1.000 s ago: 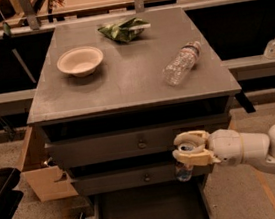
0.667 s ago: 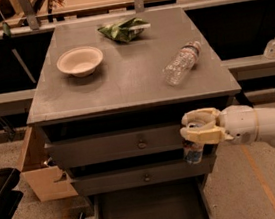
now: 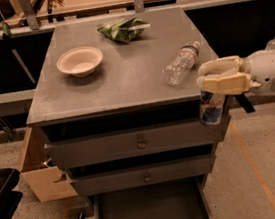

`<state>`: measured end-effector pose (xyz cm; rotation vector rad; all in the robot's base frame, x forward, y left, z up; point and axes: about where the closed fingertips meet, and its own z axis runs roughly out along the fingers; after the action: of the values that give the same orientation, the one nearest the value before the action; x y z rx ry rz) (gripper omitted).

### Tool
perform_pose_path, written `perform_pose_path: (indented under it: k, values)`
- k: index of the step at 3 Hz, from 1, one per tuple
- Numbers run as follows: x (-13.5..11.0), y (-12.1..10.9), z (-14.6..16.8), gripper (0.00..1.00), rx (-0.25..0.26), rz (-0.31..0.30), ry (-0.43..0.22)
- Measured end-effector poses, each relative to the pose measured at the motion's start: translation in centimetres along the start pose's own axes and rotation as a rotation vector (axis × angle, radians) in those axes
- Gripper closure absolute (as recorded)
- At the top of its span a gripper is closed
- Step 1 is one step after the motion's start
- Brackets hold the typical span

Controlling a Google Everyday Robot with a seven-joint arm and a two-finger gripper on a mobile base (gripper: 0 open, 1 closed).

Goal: Pick redbull can from bottom drawer and place on counter

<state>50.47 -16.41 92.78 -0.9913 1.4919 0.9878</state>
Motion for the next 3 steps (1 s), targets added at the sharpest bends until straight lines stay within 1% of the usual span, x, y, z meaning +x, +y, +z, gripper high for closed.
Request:
perform_pose_path:
  k: [1,2,3]
  values:
    - [-5.6,-1.5,-2.0,1.00,0.101,-0.026,-0.006]
    - [-6.1,-2.0,-1.3,1.00,0.088,-0.031,-0.013]
    - [-8.0,-4.7,0.2,1.00,0.088,-0.026,-0.017]
